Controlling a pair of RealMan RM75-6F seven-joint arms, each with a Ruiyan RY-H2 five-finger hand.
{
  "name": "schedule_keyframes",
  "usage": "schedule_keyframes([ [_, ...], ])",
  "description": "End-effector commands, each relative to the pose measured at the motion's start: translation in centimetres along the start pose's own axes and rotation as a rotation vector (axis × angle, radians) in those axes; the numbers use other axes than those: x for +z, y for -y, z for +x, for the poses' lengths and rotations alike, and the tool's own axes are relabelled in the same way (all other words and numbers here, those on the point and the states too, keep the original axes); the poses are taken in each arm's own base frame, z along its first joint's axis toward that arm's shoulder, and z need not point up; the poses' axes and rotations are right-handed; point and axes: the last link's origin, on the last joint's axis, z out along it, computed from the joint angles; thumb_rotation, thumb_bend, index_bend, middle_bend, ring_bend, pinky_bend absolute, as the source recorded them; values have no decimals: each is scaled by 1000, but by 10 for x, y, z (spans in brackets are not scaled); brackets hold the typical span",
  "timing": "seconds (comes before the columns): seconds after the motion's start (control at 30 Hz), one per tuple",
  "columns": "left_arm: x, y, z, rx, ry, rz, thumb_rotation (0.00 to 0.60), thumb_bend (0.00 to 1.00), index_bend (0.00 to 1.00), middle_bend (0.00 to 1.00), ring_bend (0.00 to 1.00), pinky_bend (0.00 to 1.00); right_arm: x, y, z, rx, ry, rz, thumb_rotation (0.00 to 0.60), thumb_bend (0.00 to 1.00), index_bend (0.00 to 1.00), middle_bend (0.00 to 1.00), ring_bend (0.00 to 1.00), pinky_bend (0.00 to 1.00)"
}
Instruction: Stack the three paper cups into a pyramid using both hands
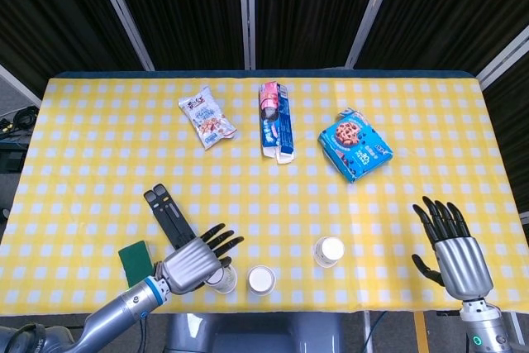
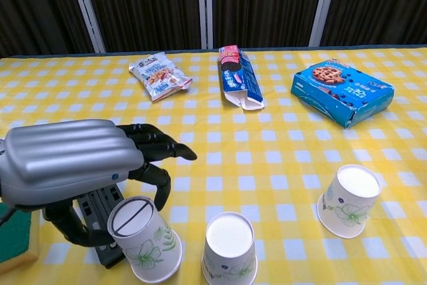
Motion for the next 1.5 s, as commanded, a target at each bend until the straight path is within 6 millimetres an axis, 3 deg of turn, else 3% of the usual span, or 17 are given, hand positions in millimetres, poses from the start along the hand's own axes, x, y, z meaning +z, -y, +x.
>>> schedule_keyframes([
  [0.03,1,-3,-2,1,7,-3,600,293,476,0,0,0,0,0,1,1,-2,0,600,151,0,0,0,0],
  [0.2,4,-4,-4,11,11,5,600,288,453,0,0,0,0,0,0,2,0,-1,600,150,0,0,0,0],
  [0.6,5,-7,-6,-6,0,7,600,248,287,0,0,0,0,1,-1,-2,4,1,600,150,0,0,0,0],
  [1.5,17,-15,-12,-5,-18,7,600,247,278,0,0,0,-1,2,0,-3,2,6,600,151,0,0,0,0],
])
